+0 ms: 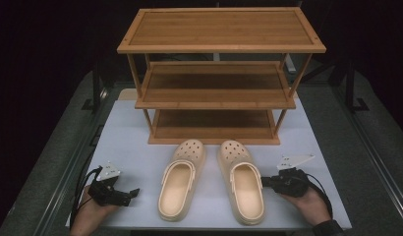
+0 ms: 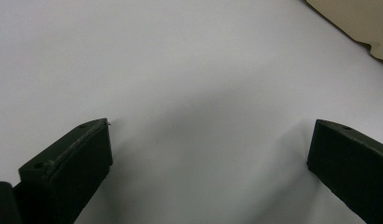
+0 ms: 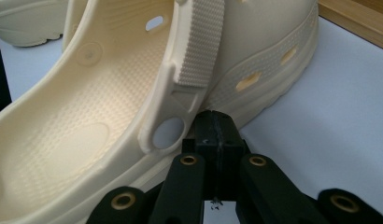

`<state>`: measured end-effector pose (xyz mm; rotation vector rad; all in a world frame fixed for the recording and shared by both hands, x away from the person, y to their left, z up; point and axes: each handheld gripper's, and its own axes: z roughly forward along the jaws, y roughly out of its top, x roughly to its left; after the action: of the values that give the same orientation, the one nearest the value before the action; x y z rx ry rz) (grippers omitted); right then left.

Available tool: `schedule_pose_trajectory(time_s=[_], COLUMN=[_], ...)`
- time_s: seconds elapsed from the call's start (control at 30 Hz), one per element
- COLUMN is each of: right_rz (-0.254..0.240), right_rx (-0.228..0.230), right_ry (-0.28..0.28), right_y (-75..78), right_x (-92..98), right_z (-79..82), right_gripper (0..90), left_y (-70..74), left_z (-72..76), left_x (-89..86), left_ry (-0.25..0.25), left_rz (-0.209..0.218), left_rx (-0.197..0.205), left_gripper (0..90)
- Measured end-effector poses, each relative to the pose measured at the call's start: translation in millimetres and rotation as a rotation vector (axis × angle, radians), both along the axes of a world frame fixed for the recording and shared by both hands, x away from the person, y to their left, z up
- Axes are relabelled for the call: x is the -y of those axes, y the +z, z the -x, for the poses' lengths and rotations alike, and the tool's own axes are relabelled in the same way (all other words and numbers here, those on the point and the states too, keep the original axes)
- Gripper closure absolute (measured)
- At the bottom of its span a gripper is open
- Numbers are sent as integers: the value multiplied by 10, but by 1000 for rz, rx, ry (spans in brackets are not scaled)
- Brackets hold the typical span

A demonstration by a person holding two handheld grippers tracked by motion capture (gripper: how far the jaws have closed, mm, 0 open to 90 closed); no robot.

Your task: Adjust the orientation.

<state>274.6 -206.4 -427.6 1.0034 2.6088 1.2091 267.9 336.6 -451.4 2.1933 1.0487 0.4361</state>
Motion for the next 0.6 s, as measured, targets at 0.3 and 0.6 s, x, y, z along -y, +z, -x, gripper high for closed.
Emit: schedule_pose_trajectory(time_s=[0.3,0.6], right_rz=[-64,-49], right_rx=[-9,-23], right_ry=[-68,-32], right_y=[-2,-50], right_x=[100,-90], right_z=[-195,-365], right_gripper=[899,899], left_y=[1,1], left_z=[-1,-3], left_x=[0,1], left_ry=[0,1], left_rz=[0,1], left_rx=[-1,-3], left_gripper=[0,0])
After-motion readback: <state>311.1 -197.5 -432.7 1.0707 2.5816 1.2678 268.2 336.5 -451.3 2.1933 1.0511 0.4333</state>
